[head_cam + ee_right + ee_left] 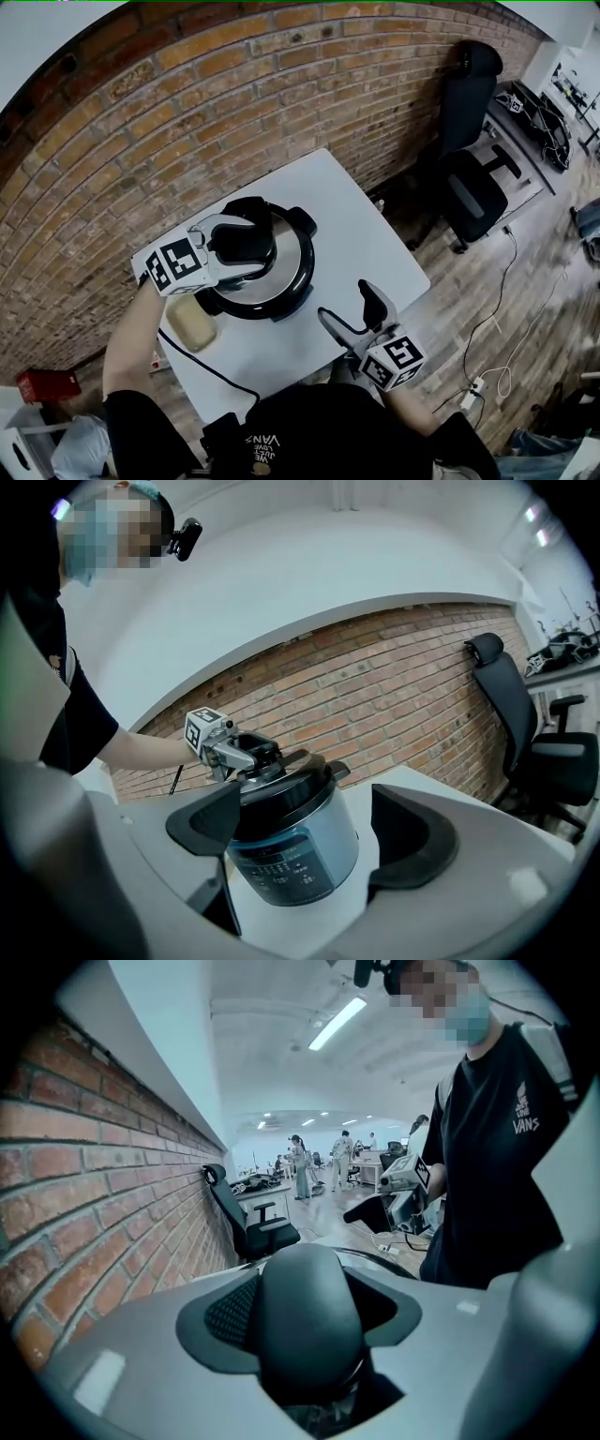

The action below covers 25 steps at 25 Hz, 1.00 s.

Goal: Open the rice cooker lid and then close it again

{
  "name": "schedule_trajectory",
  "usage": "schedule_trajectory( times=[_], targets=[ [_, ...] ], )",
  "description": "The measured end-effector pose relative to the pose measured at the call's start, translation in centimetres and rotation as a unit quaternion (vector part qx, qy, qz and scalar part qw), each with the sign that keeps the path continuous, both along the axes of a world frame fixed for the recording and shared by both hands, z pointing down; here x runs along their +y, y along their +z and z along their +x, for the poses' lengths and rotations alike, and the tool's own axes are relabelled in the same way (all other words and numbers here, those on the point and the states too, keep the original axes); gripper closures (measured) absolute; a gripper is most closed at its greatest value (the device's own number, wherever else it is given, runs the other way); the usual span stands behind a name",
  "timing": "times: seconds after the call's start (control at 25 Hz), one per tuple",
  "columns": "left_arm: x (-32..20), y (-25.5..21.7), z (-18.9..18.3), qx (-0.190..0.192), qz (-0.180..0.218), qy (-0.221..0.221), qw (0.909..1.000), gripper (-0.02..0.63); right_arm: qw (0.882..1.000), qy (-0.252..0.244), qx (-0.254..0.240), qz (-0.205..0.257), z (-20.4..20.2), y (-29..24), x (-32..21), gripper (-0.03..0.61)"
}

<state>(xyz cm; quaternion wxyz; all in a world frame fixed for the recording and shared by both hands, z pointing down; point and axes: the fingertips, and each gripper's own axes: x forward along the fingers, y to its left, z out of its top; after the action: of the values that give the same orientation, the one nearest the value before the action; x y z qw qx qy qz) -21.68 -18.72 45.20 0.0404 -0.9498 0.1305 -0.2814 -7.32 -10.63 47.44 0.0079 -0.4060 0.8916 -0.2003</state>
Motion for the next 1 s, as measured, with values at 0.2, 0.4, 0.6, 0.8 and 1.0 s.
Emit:
schedule_trajectory(
  times=[0.2,0.4,0.6,0.8,1.0],
  targets=[
    [0.0,-0.4,0.1,0.000,-0.003,-0.002,1.0000,0.336,1.000,-0.006,0.001,0.004,-0.1,-0.5,-0.2,0.149],
    [-0.1,-1.9,-0.3,0.021,0.000,-0.017,0.9996,0.336,1.000,-0.011,-0.001,0.006,0.3,-0.8,-0.8,0.149],
    [-0.2,-3.5,-0.7,0.029,0.015,-0.042,0.9986,0.336,1.000,-0.022,-0.007,0.014,0.4,-1.4,-1.5,0.149],
    [0.6,-5.6,-1.8,0.041,0.034,-0.082,0.9952,0.336,0.999,-0.046,-0.014,0.022,-0.1,-2.2,-2.0,0.149],
    [1.4,-7.9,-3.5,0.060,0.058,-0.143,0.9863,0.336,0.996,-0.083,-0.015,0.028,-0.8,-3.3,-2.9,0.149]
  ],
)
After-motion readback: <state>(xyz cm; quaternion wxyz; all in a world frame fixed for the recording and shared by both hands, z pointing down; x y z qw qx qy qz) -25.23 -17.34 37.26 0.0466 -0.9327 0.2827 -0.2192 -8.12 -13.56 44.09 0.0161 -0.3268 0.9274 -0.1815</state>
